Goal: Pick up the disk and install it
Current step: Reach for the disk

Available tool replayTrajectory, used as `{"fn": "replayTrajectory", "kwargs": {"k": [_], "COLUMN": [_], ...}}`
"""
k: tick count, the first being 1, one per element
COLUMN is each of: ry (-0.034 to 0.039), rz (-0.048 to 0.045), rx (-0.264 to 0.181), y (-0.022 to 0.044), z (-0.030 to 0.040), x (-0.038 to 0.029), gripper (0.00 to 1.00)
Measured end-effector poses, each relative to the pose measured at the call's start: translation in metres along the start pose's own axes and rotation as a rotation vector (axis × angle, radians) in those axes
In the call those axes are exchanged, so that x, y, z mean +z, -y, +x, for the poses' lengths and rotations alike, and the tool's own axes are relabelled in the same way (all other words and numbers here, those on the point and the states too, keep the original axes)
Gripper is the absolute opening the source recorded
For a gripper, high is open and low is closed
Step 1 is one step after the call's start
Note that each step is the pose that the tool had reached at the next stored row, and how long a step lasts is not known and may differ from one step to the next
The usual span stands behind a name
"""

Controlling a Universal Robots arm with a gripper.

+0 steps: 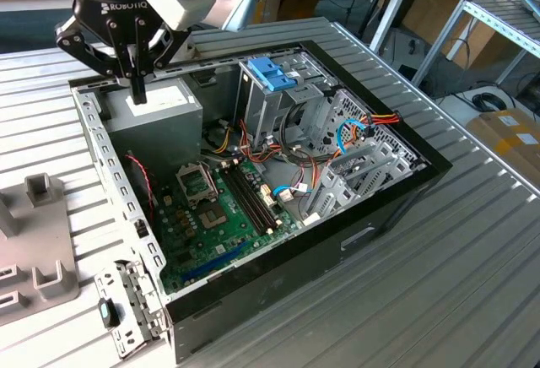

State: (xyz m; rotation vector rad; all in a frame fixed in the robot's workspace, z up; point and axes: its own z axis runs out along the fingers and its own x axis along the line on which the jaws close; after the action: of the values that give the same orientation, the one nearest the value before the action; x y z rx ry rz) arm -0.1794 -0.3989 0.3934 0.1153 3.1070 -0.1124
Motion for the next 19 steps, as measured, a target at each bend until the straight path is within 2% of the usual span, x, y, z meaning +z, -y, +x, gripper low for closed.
{"fn": "replayTrajectory", "kwargs": {"k": [19], "ry": [0.0014], "rz": [0.0180], "rx": [-0.001], "y": [0.0005], "z": [0.0067], "x": [-0.0002], "gripper": [0.11]}}
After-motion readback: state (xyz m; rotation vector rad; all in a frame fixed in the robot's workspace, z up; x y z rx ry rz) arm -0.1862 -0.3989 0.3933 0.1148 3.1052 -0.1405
